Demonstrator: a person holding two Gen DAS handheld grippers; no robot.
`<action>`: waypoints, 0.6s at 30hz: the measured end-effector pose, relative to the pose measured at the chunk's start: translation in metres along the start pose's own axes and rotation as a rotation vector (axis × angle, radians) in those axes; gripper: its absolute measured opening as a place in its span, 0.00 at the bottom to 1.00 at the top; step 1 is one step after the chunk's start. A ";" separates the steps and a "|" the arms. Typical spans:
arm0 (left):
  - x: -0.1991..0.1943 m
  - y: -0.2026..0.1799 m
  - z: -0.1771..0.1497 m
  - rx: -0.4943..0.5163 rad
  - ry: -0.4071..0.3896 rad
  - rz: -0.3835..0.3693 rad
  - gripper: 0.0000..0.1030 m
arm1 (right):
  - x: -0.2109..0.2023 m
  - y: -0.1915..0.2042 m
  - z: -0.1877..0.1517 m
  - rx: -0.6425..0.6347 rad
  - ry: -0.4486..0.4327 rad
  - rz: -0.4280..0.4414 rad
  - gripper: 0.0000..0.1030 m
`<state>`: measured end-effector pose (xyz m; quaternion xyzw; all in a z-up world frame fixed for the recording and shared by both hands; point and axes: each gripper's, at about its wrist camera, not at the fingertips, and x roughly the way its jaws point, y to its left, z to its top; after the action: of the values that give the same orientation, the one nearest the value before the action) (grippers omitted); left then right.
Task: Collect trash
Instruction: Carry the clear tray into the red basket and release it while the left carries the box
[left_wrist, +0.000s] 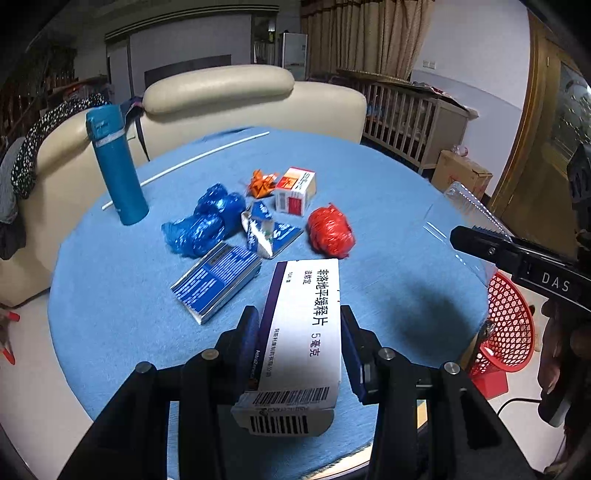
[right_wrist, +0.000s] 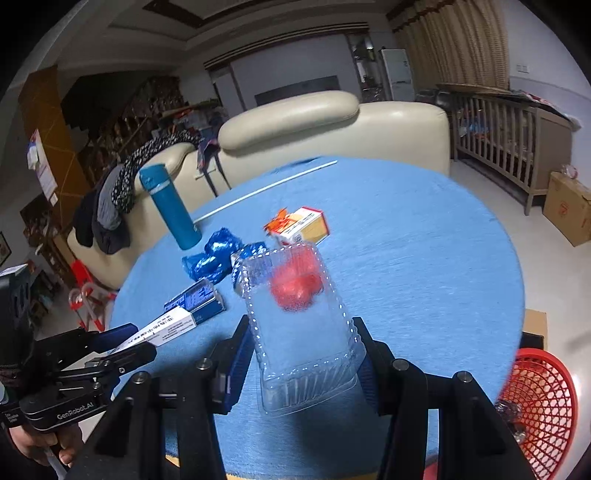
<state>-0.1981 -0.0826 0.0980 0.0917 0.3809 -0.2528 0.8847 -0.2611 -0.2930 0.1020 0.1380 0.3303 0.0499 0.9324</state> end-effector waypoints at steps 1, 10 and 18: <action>-0.001 -0.003 0.001 0.003 -0.002 0.000 0.44 | -0.004 -0.004 0.000 0.009 -0.007 -0.001 0.52; -0.001 -0.043 0.012 0.054 -0.008 -0.005 0.44 | -0.035 -0.048 -0.010 0.098 -0.059 -0.037 0.52; 0.011 -0.083 0.018 0.117 0.012 -0.030 0.44 | -0.055 -0.095 -0.024 0.189 -0.083 -0.077 0.52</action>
<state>-0.2229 -0.1641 0.1047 0.1391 0.3718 -0.2875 0.8716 -0.3186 -0.3885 0.0892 0.2146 0.2998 -0.0233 0.9293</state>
